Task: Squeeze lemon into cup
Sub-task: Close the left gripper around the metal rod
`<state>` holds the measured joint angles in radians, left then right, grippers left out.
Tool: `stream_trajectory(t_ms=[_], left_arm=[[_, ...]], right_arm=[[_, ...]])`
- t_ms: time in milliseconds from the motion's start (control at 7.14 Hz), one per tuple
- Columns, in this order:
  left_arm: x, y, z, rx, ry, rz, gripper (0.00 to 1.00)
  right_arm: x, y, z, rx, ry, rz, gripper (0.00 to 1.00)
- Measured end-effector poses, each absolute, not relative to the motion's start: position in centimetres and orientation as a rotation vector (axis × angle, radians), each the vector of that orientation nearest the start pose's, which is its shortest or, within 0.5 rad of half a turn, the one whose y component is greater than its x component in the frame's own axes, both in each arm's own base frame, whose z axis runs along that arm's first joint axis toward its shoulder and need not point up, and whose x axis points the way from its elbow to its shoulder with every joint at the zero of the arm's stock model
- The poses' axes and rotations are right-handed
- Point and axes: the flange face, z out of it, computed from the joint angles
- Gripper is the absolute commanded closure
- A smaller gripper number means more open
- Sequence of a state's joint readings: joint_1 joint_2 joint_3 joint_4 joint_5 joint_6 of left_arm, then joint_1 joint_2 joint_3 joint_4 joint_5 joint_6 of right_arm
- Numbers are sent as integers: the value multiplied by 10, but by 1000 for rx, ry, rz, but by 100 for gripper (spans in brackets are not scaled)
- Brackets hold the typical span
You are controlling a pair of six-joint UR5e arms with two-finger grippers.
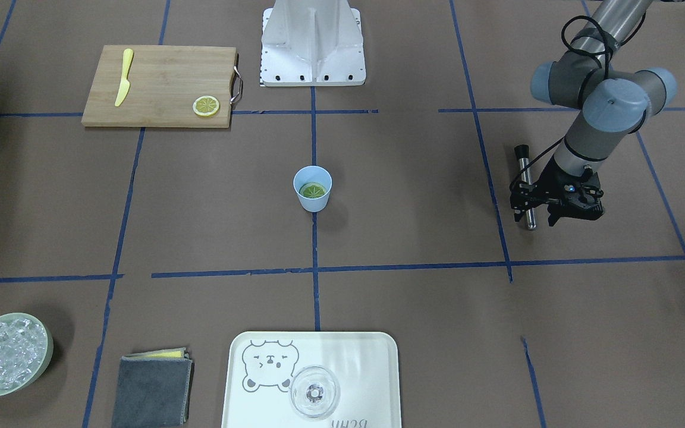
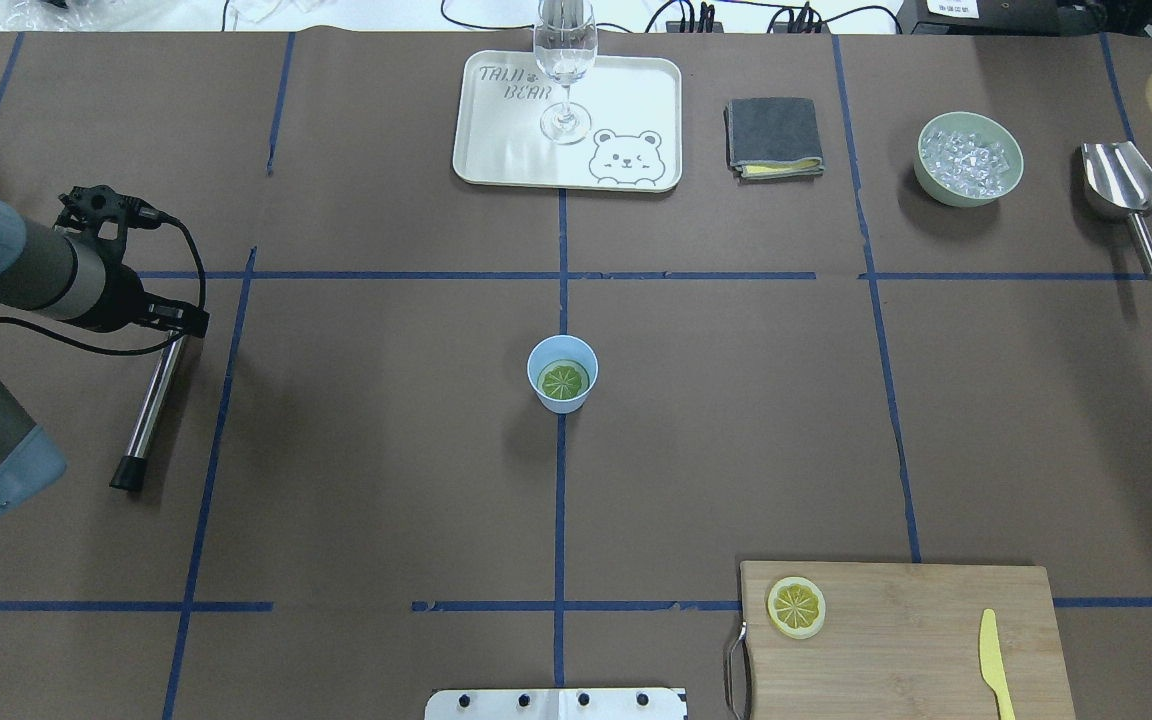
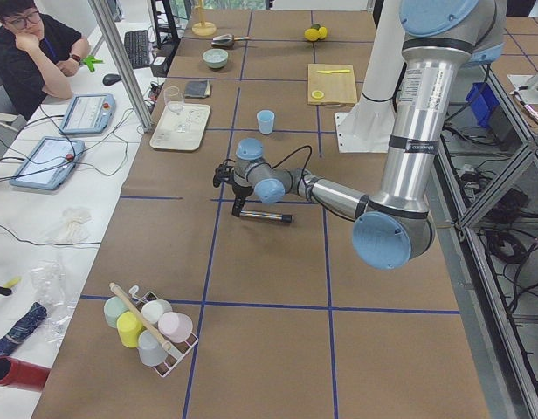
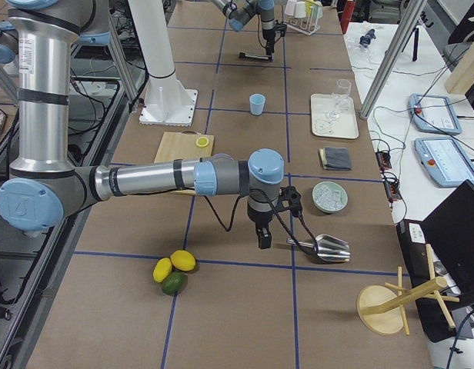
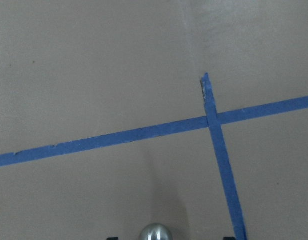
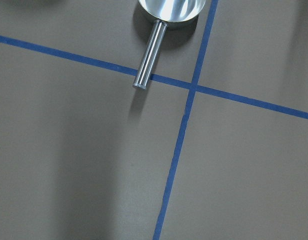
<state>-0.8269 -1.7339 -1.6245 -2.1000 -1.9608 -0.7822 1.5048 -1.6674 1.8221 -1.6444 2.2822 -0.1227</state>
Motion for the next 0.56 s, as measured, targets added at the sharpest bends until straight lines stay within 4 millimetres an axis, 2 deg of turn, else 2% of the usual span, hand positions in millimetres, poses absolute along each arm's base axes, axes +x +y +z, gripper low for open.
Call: stream_trajectory(t_ms=[280, 560], left_arm=[[327, -496, 499, 276, 775, 115, 33], [327, -496, 503, 270, 771, 114, 35]], right_arm=[[38, -456, 592, 98, -710, -209, 0], [38, -456, 592, 98, -710, -209, 0]])
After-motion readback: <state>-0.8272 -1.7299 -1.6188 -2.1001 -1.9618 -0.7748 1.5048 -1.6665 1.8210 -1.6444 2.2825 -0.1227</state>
